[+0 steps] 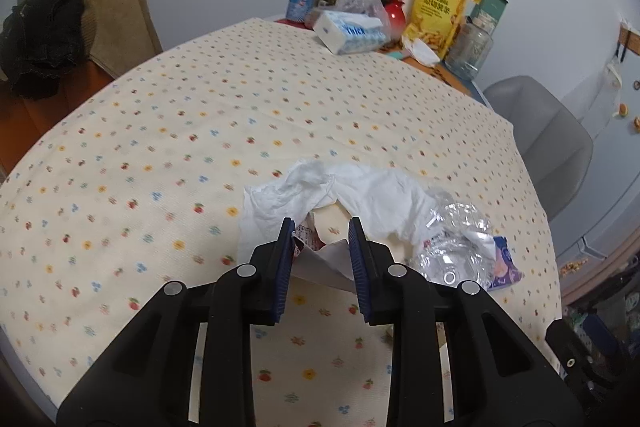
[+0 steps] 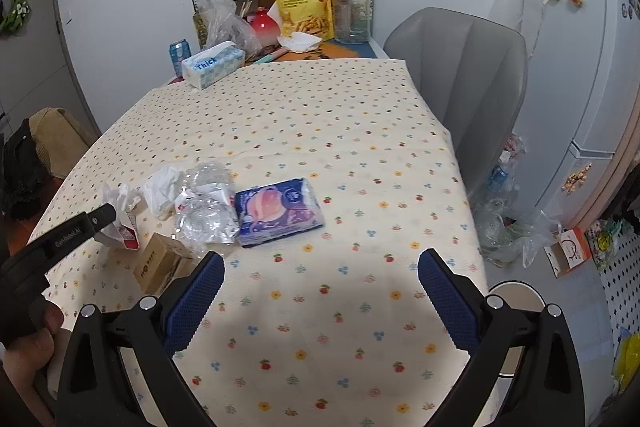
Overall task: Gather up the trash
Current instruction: 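Close the left tool on the white paper scrap beside the plastic wrapper, then close the right tool on the clear plastic wrapper while the left tool holds the paper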
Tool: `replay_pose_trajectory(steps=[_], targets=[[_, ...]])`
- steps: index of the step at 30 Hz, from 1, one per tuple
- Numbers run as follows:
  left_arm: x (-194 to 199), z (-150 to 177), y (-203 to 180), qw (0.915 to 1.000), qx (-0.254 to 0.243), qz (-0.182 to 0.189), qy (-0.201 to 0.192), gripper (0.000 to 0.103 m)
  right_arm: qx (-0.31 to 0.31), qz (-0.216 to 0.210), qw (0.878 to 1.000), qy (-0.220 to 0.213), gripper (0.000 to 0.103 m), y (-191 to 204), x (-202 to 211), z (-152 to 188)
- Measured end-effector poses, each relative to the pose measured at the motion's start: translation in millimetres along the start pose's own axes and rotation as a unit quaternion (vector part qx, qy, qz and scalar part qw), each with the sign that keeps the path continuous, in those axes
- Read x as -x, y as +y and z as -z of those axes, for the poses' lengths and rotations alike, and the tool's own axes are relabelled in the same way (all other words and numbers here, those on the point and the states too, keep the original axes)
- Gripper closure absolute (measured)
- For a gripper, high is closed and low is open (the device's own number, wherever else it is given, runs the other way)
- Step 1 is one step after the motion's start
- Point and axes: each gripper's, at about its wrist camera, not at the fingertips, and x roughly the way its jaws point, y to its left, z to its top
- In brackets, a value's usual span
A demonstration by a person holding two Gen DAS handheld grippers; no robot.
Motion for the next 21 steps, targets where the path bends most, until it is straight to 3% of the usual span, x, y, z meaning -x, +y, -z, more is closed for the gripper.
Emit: replay_pose_trajectory(steps=[3,8,21], targets=[[8.8,-6.6,6.5,0.9998,0.004,-0.005,-0.017,0.076,0.006,-0.012,1.0,0.0,0.009,8.3,-3.1,-1.1],[13.9,-16.0,9.5,0.9995,0.005,-0.004,-0.031,0.076,0.014,-0.038,0.999,0.007,0.019,21.9,-11.0,-5.7],[-16.4,-26.6,-11.1,0.9996,-0.012,0.017,-0.018,0.076,0.006,-0.064,0.997,0.042,0.037,29.0,-46.8,-16.8]])
